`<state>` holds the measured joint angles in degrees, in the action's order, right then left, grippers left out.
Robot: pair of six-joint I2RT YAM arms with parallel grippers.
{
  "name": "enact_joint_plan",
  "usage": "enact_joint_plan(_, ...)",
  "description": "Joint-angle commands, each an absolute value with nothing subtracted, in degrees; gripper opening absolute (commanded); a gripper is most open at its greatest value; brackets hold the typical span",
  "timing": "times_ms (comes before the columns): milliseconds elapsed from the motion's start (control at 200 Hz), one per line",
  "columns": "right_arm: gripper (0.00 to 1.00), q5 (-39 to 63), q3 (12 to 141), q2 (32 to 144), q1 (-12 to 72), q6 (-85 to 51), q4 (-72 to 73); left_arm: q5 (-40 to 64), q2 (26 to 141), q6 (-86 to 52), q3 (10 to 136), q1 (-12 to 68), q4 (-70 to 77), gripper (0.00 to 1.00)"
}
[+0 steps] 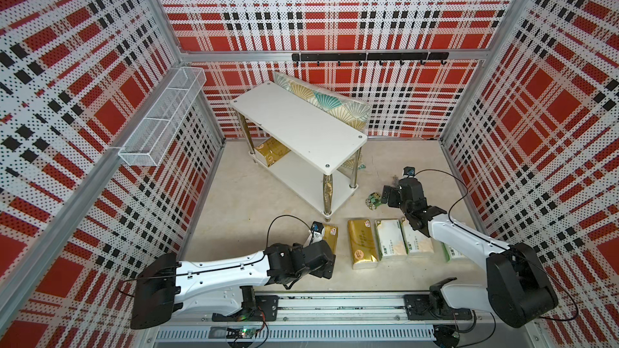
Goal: Place the tissue boxes on the shelf by color
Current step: Pick up the box of tissues from the center of the board.
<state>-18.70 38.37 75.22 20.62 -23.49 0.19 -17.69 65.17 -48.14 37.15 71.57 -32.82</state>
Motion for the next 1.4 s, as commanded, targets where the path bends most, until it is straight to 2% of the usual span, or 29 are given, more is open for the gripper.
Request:
enact_joint_plan(0, 1.0, -18.94, 38.23, 75.34, 21.14, -23.55, 0.98, -19.77, 66.13, -49.9, 38.12, 72.72, -34.11, 0.99)
enact_joint_plan(586, 1.0, -18.99, 37.53, 74.51, 21.77, -23.65, 0.98, -24.43, 68.79, -56.51, 37.0, 77.46, -33.51, 0.99)
enact_joint_plan(957, 1.0, -19.35, 37.18, 73.92, 22.0, -23.44, 0.79, -29.01, 75.27, -60.75, 36.77, 80.9, -32.66, 0.99)
enact_joint_plan(1393, 1.0, -19.29, 36.64, 74.27, 22.06, -23.55, 1.25, -33.81, 68.93, -61.83, 29.17, 82.18, -23.34, 1.0)
